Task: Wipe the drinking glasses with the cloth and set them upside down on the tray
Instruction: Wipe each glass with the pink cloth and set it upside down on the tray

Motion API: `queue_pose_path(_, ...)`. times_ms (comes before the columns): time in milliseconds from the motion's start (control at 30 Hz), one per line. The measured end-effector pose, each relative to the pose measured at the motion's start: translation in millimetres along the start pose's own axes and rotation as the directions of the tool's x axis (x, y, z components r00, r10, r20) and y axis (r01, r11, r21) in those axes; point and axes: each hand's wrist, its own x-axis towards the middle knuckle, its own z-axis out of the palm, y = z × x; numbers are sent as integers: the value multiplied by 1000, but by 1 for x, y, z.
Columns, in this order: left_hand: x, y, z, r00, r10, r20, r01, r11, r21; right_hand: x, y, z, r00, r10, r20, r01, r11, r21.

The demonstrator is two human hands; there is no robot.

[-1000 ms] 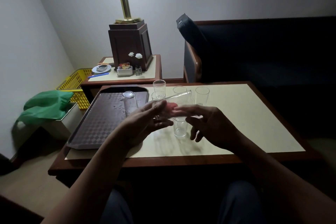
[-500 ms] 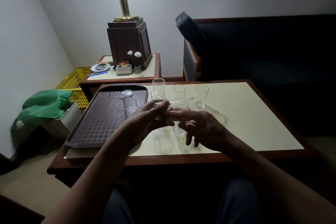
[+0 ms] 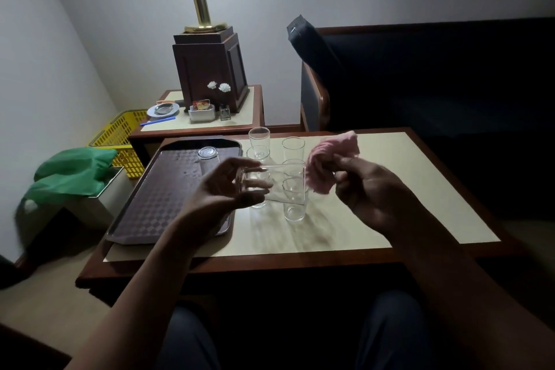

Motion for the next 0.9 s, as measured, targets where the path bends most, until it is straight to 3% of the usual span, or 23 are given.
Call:
queue_pose_path(67,-2,1,5,1000,26,12,-25,998,-62,-1,0,-1,974,-200,-109,157,935,-318)
queue_pose_path(100,-2,2,7,1000,-3,7,4,992,-123,-3,2,-5,941,-328,-87,243,828,-505)
queue_pose_path(167,2,1,10,996,-90,-12,84,967,-242,-10,2,-3,848,-513,133,430,520,-738)
queue_pose_path(233,7,4,15,985,-171,-17,156,935,-318,-13,7,-1,735,-523,433,578,149,-802)
queue_pose_path(267,10,7,18,977,-210,-14,196,932,-304,-12,11,2,679,-512,526,618,11,-786)
queue_pose_path(300,12,11,21,970,-244,-5,233,932,-277,-9,14,3,633,-521,572,648,-48,-760)
queue_pose_path(467,15,18,22,941,-322,100,337,890,-307,2,5,10,589,-642,490,688,81,-722)
queue_pose_path(533,12,19,19,934,-309,178,351,886,-305,5,0,12,590,-627,508,686,58,-726)
queue_pose_path(600,10,21,16,941,-247,231,304,916,-261,6,-1,14,649,-595,474,612,38,-790)
queue_pose_path(667,6,25,12,970,-155,187,184,972,-147,10,0,7,735,-535,416,544,100,-833)
queue_pose_path(700,5,25,10,985,-82,154,94,993,-71,11,0,3,800,-465,380,517,212,-829)
queue_pose_path(733,4,26,10,991,-2,135,4,1000,-18,10,0,0,879,-358,316,452,407,-794)
queue_pose_path(767,4,25,9,989,77,126,-78,997,0,9,2,-2,945,-219,244,327,598,-732)
queue_pose_path(800,3,24,11,983,137,119,-137,991,-4,8,4,-3,980,-83,181,185,714,-675)
queue_pose_path(833,3,22,11,978,177,112,-179,984,1,8,7,-4,988,-17,156,116,750,-651)
queue_pose_path(900,2,24,14,976,184,115,-193,979,64,7,10,-1,983,-85,160,168,761,-627)
